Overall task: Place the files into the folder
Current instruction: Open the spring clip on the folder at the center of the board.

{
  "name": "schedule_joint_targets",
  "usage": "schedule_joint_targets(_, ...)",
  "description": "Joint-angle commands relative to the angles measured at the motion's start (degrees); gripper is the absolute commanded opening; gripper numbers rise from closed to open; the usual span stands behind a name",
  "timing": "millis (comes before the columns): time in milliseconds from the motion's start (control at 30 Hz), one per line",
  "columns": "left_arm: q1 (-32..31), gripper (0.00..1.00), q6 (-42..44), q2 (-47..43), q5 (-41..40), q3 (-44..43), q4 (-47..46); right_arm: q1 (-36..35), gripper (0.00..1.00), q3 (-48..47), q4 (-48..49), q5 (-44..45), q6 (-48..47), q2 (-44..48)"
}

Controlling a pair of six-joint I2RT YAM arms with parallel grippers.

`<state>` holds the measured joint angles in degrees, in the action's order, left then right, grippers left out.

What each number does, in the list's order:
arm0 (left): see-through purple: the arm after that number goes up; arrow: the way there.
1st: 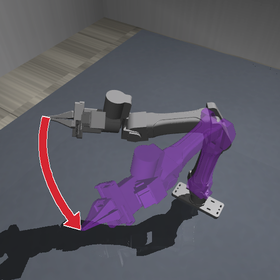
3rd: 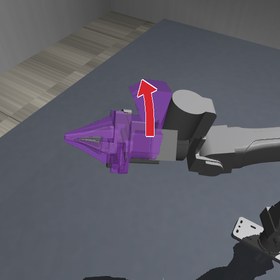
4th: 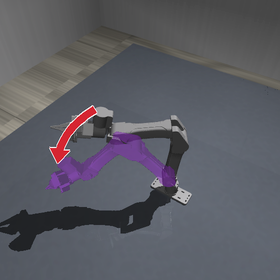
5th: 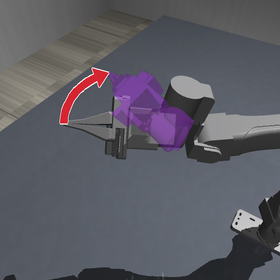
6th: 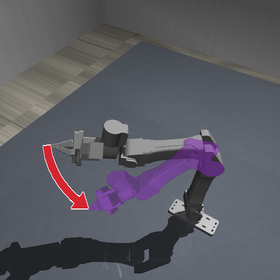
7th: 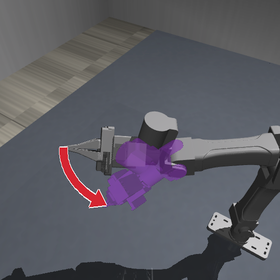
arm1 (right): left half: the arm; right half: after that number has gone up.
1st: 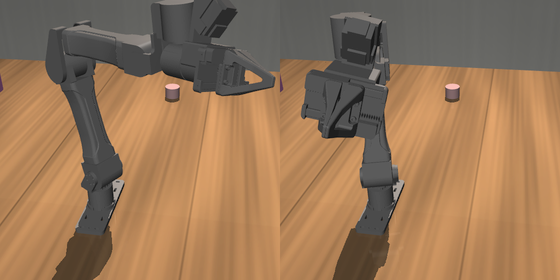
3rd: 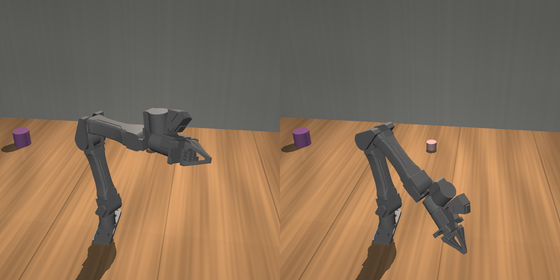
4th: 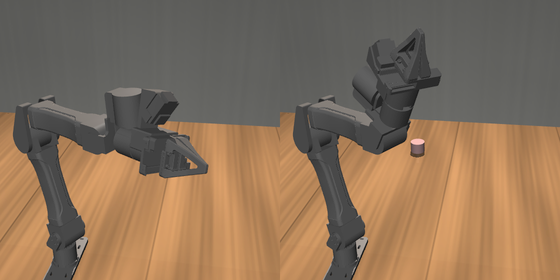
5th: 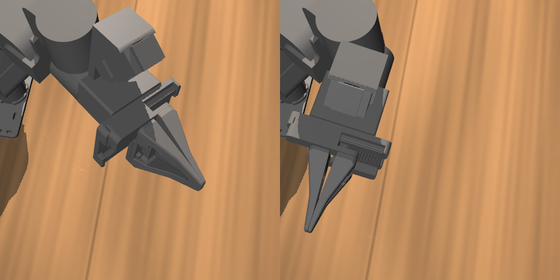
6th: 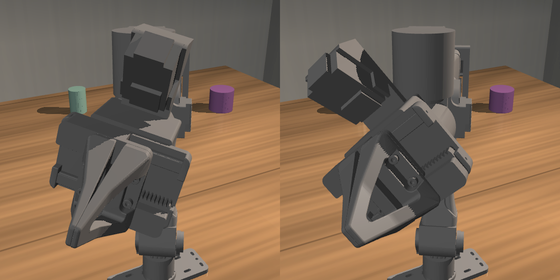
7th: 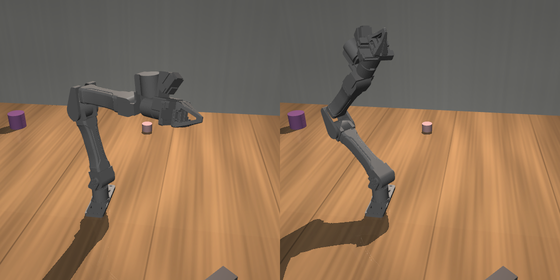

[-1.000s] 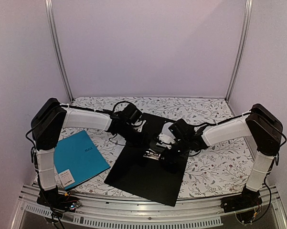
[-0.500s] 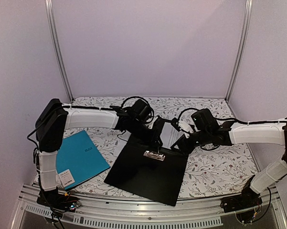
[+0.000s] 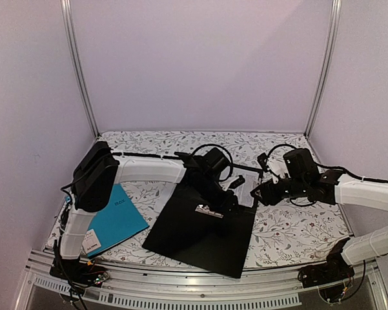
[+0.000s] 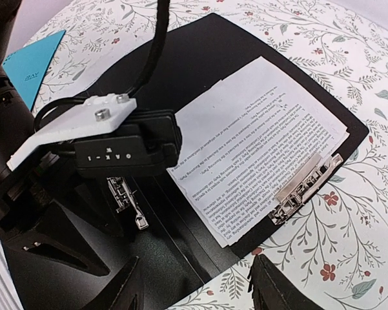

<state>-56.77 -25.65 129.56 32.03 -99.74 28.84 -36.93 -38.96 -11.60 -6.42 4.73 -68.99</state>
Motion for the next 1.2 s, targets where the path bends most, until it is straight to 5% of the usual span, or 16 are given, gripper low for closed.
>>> schedule_joint_targets(0, -0.3, 0.44, 4.4, -1.4, 0.1, 0.0, 3.1, 0.3, 0.56, 0.8, -0.6, 0.1, 3.0, -1.2)
schedule_joint_targets(533, 9.0, 0.56, 1.9, -28.1, -19.5, 26.0, -4.7, -1.0, 0.60, 2.1, -7.6, 0.1, 29.4, -7.3)
schedule_joint_targets(800, 15.0, 0.56, -3.2, -29.1, -18.8, 35.5, -6.4, -3.0, 0.59, 7.5, -5.5, -8.6, 40.8, -3.3)
schedule_joint_targets(1167, 20.9, 0.56, -5.3, -24.2, -14.8, 37.9, -11.9, -4.7, 0.57, 14.6, 10.7, -15.0, 50.7, -7.2)
